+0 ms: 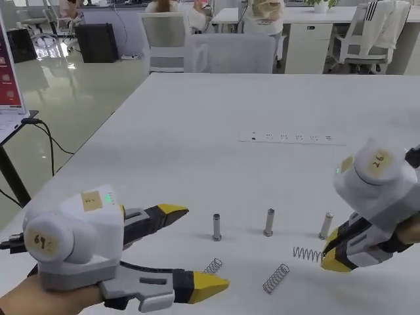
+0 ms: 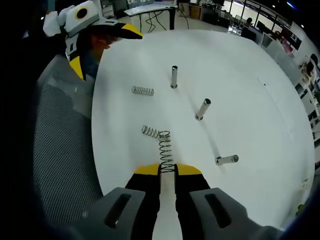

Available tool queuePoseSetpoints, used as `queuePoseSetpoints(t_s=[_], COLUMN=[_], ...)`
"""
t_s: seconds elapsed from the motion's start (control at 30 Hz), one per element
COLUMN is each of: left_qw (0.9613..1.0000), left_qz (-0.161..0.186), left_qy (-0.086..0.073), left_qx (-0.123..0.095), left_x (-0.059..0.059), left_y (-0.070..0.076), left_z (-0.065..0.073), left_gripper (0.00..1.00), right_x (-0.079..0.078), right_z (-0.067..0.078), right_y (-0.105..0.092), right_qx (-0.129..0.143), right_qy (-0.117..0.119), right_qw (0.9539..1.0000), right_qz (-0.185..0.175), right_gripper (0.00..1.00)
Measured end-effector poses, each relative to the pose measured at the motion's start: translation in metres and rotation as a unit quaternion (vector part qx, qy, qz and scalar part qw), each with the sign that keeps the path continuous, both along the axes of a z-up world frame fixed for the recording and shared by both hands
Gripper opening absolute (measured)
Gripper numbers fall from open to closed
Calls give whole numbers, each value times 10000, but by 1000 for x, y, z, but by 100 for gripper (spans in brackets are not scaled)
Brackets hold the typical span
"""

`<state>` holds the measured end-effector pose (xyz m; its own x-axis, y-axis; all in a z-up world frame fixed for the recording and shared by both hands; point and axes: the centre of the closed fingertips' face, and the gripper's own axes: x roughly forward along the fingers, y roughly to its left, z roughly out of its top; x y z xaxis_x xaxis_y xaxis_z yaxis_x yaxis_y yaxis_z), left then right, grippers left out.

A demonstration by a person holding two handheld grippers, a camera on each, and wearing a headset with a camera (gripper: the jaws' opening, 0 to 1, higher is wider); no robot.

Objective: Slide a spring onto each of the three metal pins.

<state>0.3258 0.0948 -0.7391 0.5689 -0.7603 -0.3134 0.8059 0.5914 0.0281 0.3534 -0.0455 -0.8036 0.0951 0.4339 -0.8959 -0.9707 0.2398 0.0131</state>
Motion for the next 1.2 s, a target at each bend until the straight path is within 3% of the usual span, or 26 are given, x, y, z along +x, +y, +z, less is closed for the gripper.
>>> queuePoseSetpoints(t_s=[0.43,0.67,1.2], left_qw=[9986,9979,9939], left_qz=[-497,-624,-1050], left_qy=[41,72,129], left_qx=[163,156,323], left_x=[3,3,-8], left_y=[-27,-34,-53], left_z=[-6,-8,-21], left_gripper=[61,55,36], right_x=[-16,-23,-36], right_z=[10,16,24], right_y=[28,40,57], right_qx=[-70,-80,-96], right_qy=[57,36,74], right_qw=[9986,9972,9939], right_qz=[518,743,1099], right_gripper=[7,7,7])
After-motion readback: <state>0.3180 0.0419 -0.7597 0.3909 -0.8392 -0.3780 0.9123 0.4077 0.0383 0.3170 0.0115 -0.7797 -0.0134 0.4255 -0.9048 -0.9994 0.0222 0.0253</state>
